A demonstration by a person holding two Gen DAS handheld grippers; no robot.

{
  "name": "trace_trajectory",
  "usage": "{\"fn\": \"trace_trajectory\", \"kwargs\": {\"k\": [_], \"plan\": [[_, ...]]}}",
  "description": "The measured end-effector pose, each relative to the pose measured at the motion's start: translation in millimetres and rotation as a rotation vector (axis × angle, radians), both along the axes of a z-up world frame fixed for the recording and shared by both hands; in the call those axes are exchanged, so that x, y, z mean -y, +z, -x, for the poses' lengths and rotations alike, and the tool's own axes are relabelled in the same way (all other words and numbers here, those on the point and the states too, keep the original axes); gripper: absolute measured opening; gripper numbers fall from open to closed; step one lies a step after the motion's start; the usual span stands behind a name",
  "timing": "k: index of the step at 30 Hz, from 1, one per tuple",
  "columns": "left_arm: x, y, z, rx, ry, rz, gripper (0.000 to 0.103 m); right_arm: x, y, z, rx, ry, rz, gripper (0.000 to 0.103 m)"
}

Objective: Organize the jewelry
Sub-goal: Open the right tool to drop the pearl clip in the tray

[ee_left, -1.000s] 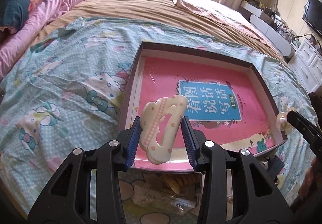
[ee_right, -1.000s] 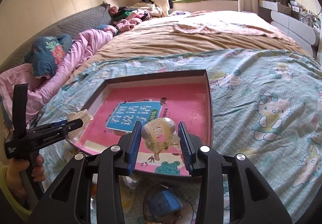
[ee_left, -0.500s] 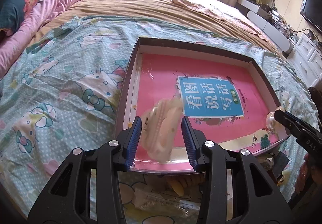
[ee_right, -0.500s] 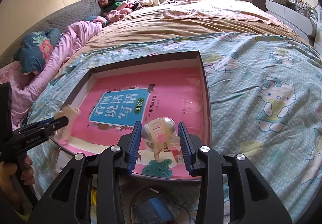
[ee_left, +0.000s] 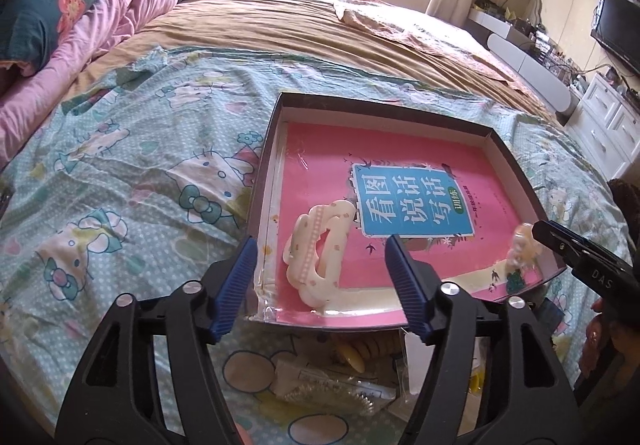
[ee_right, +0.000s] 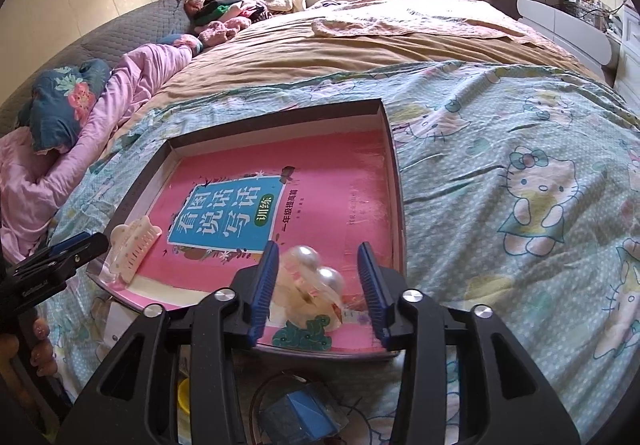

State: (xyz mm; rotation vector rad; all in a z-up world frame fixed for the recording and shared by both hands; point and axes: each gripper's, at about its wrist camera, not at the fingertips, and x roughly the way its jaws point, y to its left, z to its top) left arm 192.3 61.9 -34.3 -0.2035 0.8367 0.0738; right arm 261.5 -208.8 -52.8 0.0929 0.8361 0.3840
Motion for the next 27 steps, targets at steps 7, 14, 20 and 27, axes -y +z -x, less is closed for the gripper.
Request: {"fn": "trace_trajectory", "kwargs": {"k": [7,14,20,27], "plan": [[1,8,11,0.028,0.010,-0.008,0.075,14,16,17,0.038,-0.025,-0.049,0.061],[1,28,28,0.077,0.025,0.002,0.092,30,38,38,0.078,-0.034,-0.086,0.070],[5,43,44,0.108,0.013,0.013,0.093,41,52,55,0.101,-0.035,-0.107,0.075],[14,46,59,0.106,-0.014,0.023,0.093,48,64,72,0.120,-0.019,-0.105,0.075]]}}
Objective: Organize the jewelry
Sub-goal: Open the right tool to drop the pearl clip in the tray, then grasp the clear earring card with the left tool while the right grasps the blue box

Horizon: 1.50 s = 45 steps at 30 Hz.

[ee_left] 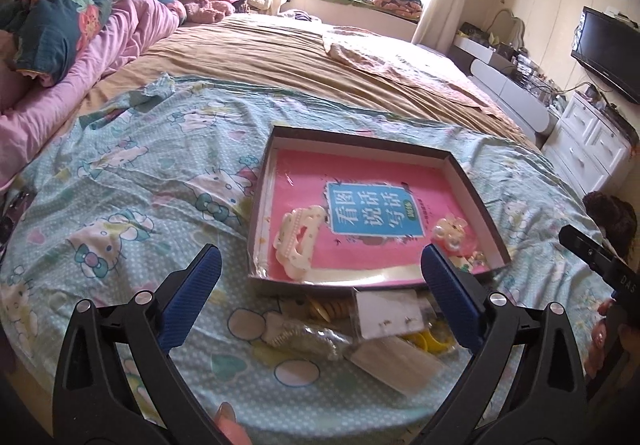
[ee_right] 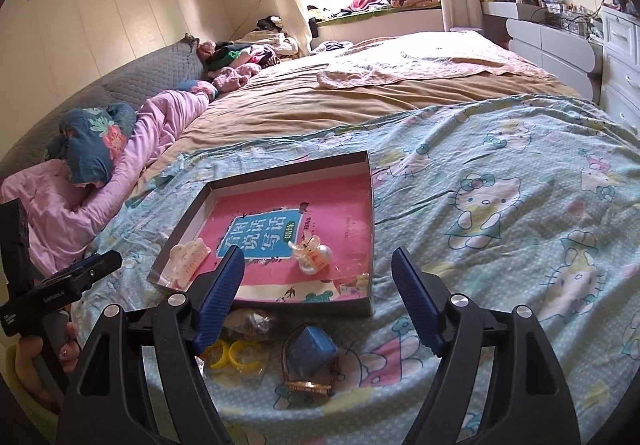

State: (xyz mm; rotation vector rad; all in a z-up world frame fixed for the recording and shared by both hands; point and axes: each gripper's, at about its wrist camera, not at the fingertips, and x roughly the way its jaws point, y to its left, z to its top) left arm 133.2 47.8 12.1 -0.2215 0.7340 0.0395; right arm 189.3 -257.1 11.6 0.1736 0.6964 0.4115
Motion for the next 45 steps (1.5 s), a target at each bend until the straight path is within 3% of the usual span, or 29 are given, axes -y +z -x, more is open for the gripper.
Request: {"fn": "trace_trajectory", "kwargs": {"k": [16,33,38,39,41,45], "plan": [[21,-6,22,-0.024,-0.037,-0.035,0.093,-7,-7,34,-0.027,0.073,0.055,0.076],[50,-33,21,-0.110,-0.087,-0.094,0.093,-24,-79,35,-0.207,0.110,0.079,0.077],[54,-41,18,-0.129,-0.094,-0.098,0.093,-23,-81,30,-0.189,0.090,0.067,0.077],[54,-42,17,-0.133,-0.095,-0.099,0.093,-21,-80,27,-0.186,0.082,0.059,0.077],[56,-45,14,-0.138,-0.096,-0.099,0.093,-19,-82,19,-0.194,0.080,0.041,0.066],[56,-51,6,-0.148,-0.090,-0.086,0.093,-17,-90,6,-0.226,0.075,0.016,0.058]]}}
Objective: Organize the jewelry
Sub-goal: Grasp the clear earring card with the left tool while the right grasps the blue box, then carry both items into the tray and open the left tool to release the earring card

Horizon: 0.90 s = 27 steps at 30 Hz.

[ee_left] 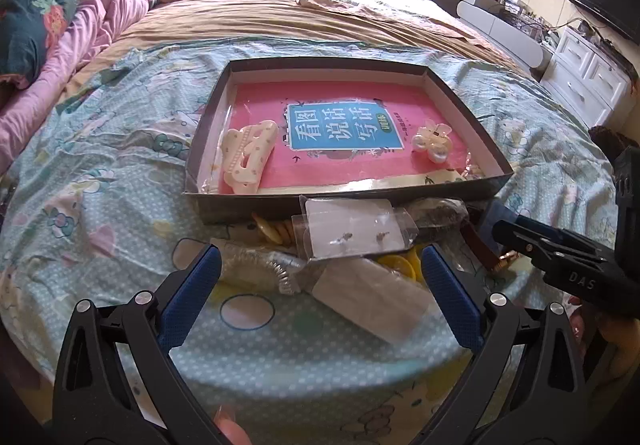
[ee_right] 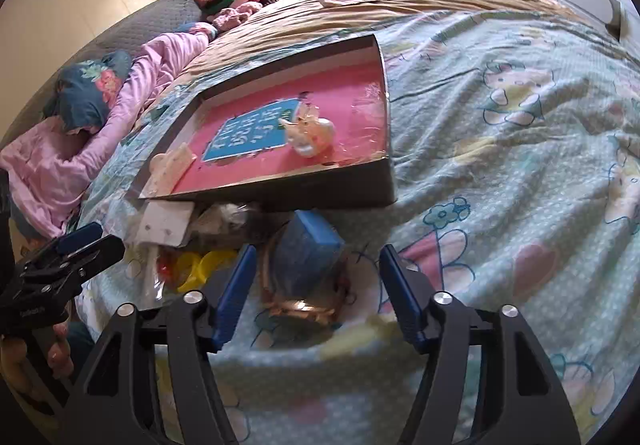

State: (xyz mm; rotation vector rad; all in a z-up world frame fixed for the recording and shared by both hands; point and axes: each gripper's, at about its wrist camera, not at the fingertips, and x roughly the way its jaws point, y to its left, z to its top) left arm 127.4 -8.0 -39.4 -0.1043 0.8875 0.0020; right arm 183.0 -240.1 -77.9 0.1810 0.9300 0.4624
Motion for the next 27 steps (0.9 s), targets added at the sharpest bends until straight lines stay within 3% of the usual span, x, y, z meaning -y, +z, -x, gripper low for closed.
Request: {"fn": "trace_trajectory", "kwargs": {"k": [4,11,20,26,27], "plan": [[5,-7,-9,-0.026,-0.004,-0.009,0.093,0,-5,-8,-0.014,0.016,-0.027,0.036],[17,-18,-25,-0.069,-0.012,-0.069,0.093,2,10,-2,0.075,0.015,-0.006,0.035],[28,-28,-41,-0.098,-0.010,-0.138,0.093,17,26,-1,0.115,-0.008,-0.035,0.035],[32,-30,-40,-0.099,-0.030,-0.155,0.061,22,33,2,0.127,-0.011,-0.051,0.035],[32,-29,-38,-0.094,-0.031,-0.157,0.060,23,35,2,0.129,-0.011,-0.052,0.035]]}}
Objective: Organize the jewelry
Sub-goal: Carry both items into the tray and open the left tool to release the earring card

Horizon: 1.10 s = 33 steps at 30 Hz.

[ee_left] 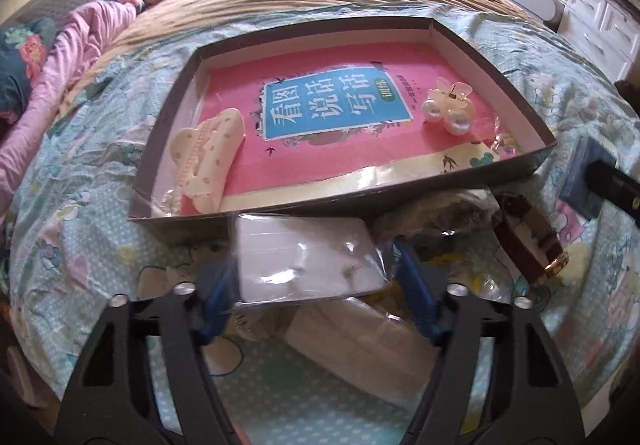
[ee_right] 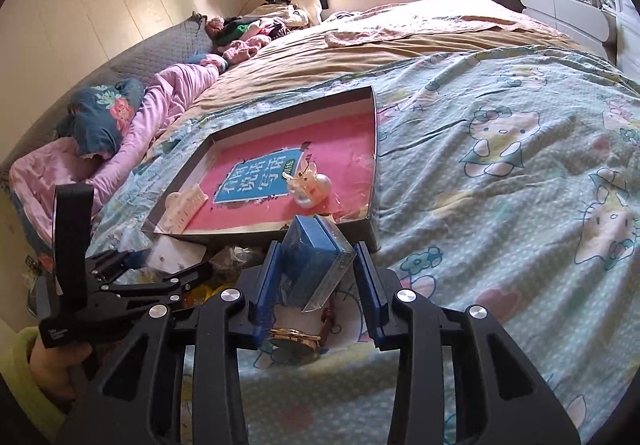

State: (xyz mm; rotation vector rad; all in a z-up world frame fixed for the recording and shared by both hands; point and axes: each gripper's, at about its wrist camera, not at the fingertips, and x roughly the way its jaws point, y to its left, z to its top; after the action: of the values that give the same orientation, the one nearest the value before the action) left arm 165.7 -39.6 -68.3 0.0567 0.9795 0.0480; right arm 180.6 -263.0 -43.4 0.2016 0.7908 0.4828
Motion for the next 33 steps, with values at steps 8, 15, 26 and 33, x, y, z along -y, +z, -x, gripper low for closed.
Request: {"fn": "trace_trajectory", "kwargs": {"k": [8,15,26,33], "plan": [[-17,17,19,0.047,0.010,0.103,0.056,-2,10,7,0.018,0.015,0.009,0.035],[-39,41,30,0.128,0.055,0.128,0.056,-14,17,10,0.027,0.043,0.019,0.035],[-81,59,30,0.201,0.157,0.145,0.056,-42,27,4,0.056,0.095,0.038,0.034],[-91,62,24,0.218,0.176,0.160,0.056,-58,31,-5,0.075,0.115,0.039,0.034]]}}
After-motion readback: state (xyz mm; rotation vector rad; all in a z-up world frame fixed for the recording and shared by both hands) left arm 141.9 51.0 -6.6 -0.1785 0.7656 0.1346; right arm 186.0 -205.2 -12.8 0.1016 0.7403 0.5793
